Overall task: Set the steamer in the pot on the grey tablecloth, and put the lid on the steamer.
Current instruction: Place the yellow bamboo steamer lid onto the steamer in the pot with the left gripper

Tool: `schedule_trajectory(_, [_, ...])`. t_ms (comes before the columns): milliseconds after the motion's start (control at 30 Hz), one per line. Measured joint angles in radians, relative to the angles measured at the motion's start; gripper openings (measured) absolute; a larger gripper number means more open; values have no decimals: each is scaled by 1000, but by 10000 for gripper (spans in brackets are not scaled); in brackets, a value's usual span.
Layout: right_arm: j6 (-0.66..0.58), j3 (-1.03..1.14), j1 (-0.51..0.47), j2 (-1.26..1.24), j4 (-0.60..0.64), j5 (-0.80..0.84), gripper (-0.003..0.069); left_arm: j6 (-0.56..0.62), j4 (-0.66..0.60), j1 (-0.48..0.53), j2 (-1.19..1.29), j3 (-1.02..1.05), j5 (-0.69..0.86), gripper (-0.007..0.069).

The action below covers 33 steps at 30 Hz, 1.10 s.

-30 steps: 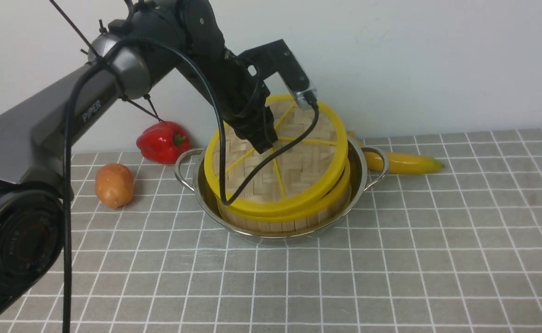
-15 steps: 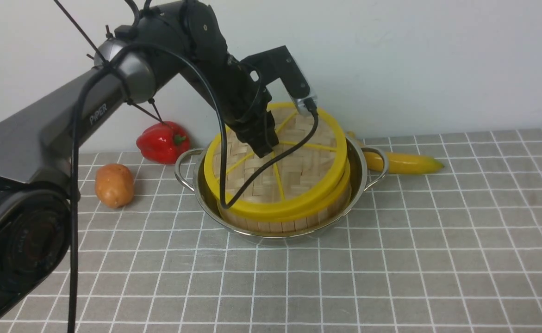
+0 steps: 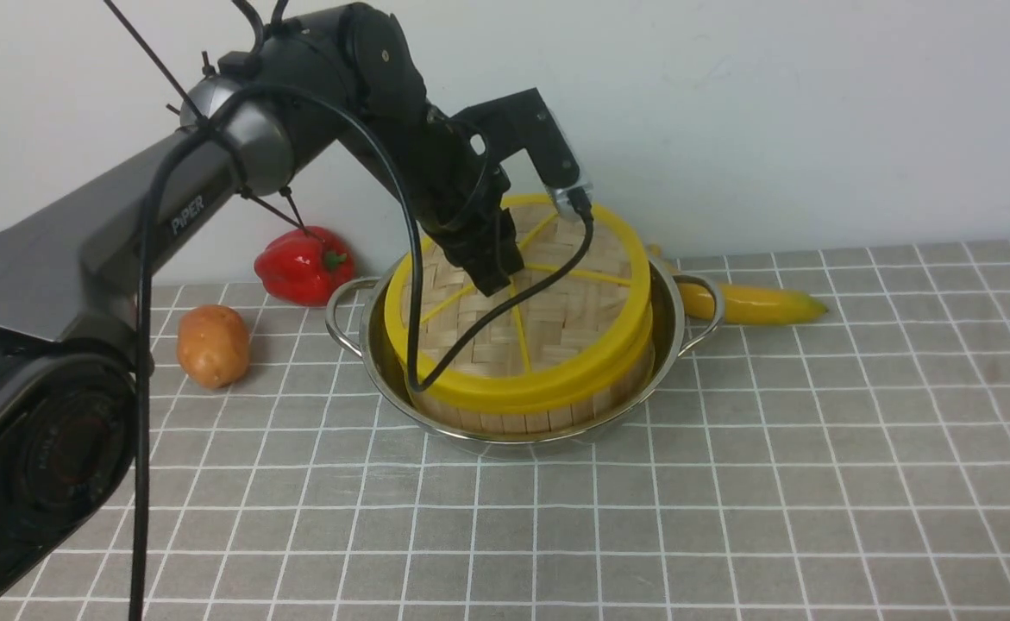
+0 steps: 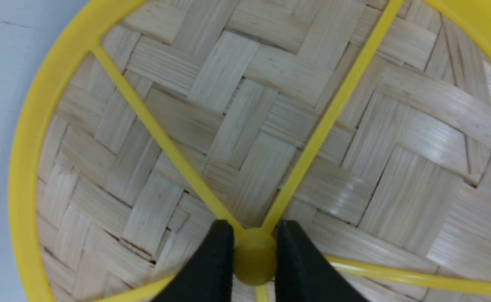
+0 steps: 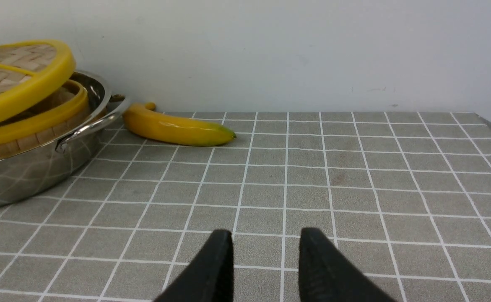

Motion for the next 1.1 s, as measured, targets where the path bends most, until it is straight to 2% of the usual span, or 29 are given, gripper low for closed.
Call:
schedule_trajectory(600, [0,0,0,0,0,0,243,2,-4,0,3,0,-9,125])
schedule_trajectory(800, [0,0,0,0,0,0,243,3,-6,0,3,0,-46,220])
schedule_trajectory(900, [0,0,0,0,0,0,243,4,-9,0,3,0,-49,309])
schedule_trajectory(1100, [0,0,0,0,0,0,243,-10,-5,0,0,-43,-15,358])
